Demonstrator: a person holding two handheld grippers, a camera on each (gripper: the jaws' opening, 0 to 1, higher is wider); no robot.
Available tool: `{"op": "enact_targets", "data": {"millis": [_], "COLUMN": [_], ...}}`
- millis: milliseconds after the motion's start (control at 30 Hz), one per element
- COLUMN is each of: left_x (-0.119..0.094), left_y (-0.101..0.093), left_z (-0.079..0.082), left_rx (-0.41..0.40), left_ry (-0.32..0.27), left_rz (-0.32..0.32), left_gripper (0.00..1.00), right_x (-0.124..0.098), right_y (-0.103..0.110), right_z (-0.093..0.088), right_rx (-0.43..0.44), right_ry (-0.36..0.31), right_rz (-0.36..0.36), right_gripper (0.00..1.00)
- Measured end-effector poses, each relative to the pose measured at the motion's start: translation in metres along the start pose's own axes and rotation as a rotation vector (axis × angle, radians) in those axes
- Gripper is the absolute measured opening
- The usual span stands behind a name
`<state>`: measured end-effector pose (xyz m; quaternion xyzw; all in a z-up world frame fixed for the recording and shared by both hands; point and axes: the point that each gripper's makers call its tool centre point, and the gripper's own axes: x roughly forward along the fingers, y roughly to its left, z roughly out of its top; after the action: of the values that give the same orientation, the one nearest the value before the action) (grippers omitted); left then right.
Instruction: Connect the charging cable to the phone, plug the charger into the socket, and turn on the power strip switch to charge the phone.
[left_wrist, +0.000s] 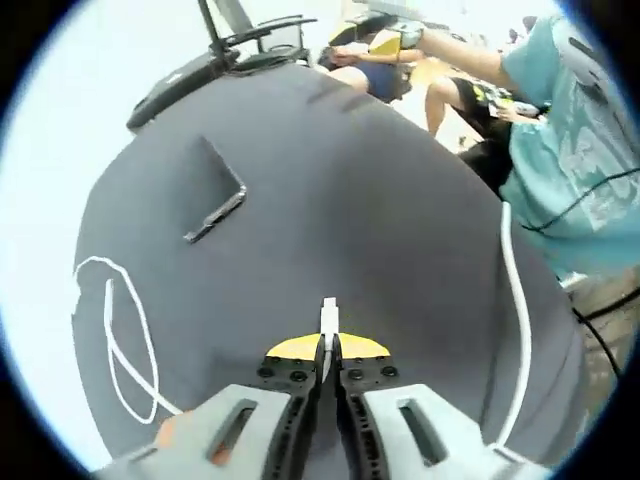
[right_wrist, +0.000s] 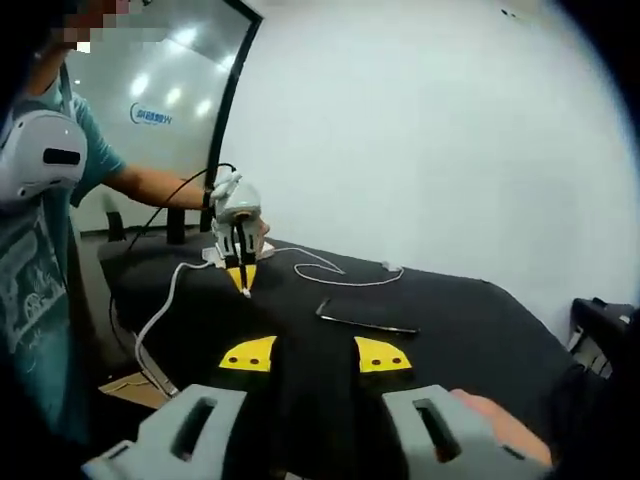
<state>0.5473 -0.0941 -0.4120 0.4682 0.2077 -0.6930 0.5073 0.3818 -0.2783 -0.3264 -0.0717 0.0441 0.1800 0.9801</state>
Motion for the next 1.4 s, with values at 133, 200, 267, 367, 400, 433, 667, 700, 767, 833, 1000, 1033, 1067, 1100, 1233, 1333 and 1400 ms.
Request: {"op": "enact_targets", "data": {"millis": [133, 200, 267, 367, 400, 433, 667, 700, 767, 833, 1000, 1033, 1067, 1100, 1233, 1333, 1400], "left_x": [-0.003, -0.005, -0.006, -0.003, -0.002, -0.002, 0.005, 0.009, 0.013, 0.018, 0.028, 0.029, 0.03, 0.031, 0.038, 0.041, 0.042], "left_y": [0.014, 0.024, 0.029, 0.029, 0.031, 0.032, 0.039, 0.041, 0.043, 0.046, 0.052, 0.052, 0.056, 0.057, 0.059, 0.061, 0.06], "left_z": [0.01, 0.013, 0.016, 0.019, 0.019, 0.019, 0.035, 0.038, 0.039, 0.042, 0.05, 0.05, 0.05, 0.051, 0.055, 0.058, 0.059], "left_rx": [-0.113, -0.162, -0.197, -0.211, -0.221, -0.235, -0.321, -0.331, -0.348, -0.353, -0.381, -0.382, -0.385, -0.384, -0.382, -0.393, -0.397], "left_ry": [-0.038, -0.049, -0.042, -0.024, -0.015, -0.01, -0.007, 0.0, 0.013, 0.034, 0.045, 0.048, 0.058, 0.062, 0.077, 0.075, 0.078], "left_rz": [0.102, 0.149, 0.192, 0.216, 0.228, 0.241, 0.292, 0.293, 0.296, 0.307, 0.311, 0.311, 0.309, 0.309, 0.311, 0.317, 0.322], "left_gripper": [0.02, 0.02, 0.02, 0.02, 0.02, 0.02, 0.02, 0.02, 0.02, 0.02, 0.02, 0.02, 0.02, 0.02, 0.02, 0.02, 0.02], "right_x": [0.005, 0.008, 0.012, 0.019, 0.021, 0.024, 0.069, 0.079, 0.091, 0.104, 0.124, 0.126, 0.129, 0.131, 0.138, 0.14, 0.141], "right_y": [-0.009, -0.017, -0.027, -0.043, -0.047, -0.051, -0.073, -0.075, -0.079, -0.085, -0.103, -0.105, -0.107, -0.109, -0.106, -0.103, -0.102], "right_z": [-0.002, -0.001, 0.003, 0.006, 0.007, 0.008, -0.004, -0.007, -0.011, -0.017, -0.026, -0.027, -0.029, -0.031, -0.036, -0.039, -0.039], "right_rx": [0.007, 0.023, 0.052, 0.07, 0.076, 0.081, 0.114, 0.129, 0.141, 0.156, 0.179, 0.18, 0.183, 0.196, 0.215, 0.198, 0.196], "right_ry": [-0.01, -0.029, -0.051, -0.069, -0.071, -0.076, -0.042, -0.041, -0.037, -0.023, -0.031, -0.032, -0.032, -0.03, -0.018, 0.0, 0.007], "right_rz": [-0.007, -0.017, -0.027, -0.029, -0.025, -0.015, 0.093, 0.117, 0.135, 0.14, 0.122, 0.119, 0.119, 0.131, 0.151, 0.162, 0.169], "right_gripper": [0.26, 0.27, 0.29, 0.36, 0.38, 0.43, 0.83, 0.87, 0.93, 0.93, 0.93, 0.93, 0.93, 0.93, 0.93, 0.93, 0.93]}}
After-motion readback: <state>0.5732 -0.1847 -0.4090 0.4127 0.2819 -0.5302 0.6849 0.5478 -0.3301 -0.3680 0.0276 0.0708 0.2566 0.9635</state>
